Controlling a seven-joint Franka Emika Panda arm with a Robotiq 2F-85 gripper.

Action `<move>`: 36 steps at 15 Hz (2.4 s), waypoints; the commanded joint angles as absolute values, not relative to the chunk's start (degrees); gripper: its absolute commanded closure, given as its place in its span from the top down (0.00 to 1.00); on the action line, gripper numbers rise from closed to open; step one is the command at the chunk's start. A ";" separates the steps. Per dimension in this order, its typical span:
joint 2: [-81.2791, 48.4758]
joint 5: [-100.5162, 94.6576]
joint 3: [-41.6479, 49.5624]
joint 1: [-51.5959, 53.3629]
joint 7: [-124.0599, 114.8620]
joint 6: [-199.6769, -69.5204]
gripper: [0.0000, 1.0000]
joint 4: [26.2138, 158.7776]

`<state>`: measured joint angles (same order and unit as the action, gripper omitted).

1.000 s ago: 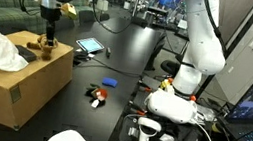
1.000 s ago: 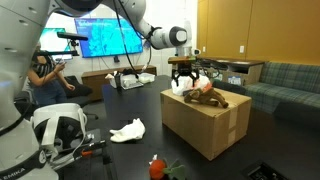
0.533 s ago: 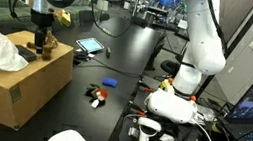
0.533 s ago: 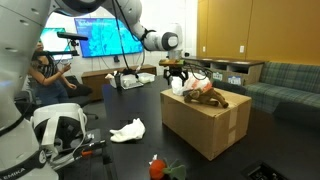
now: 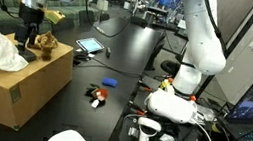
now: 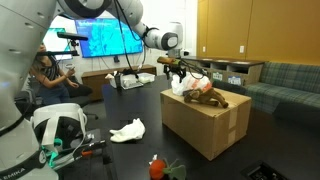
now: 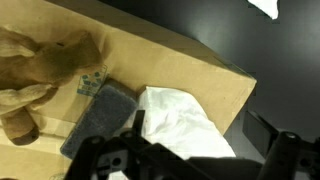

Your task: Remove the blue object from the box and replace it with the brown toy, remove the orange plush toy and replace it with the gray duster, remove the white plastic from the box and replace it with the towel

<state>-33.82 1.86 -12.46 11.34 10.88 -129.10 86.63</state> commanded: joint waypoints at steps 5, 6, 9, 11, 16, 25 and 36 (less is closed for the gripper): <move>-43.66 -2.38 -8.38 19.92 -4.37 -130.14 1.00 72.58; -44.99 -3.22 -7.82 21.13 -6.07 -130.13 1.00 70.81; -47.31 -5.57 -6.08 24.63 -11.24 -130.24 1.00 67.06; -48.91 -7.03 -4.59 26.46 -14.40 -130.44 1.00 64.56; -53.22 -9.88 -0.84 28.46 -19.71 -129.28 1.00 58.34; -60.30 -12.26 4.34 27.95 -25.04 -127.01 1.00 50.91; -63.74 -10.09 3.02 21.42 -14.04 -119.29 0.76 47.24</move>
<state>-62.04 -10.85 4.30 23.36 -19.27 -122.38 51.09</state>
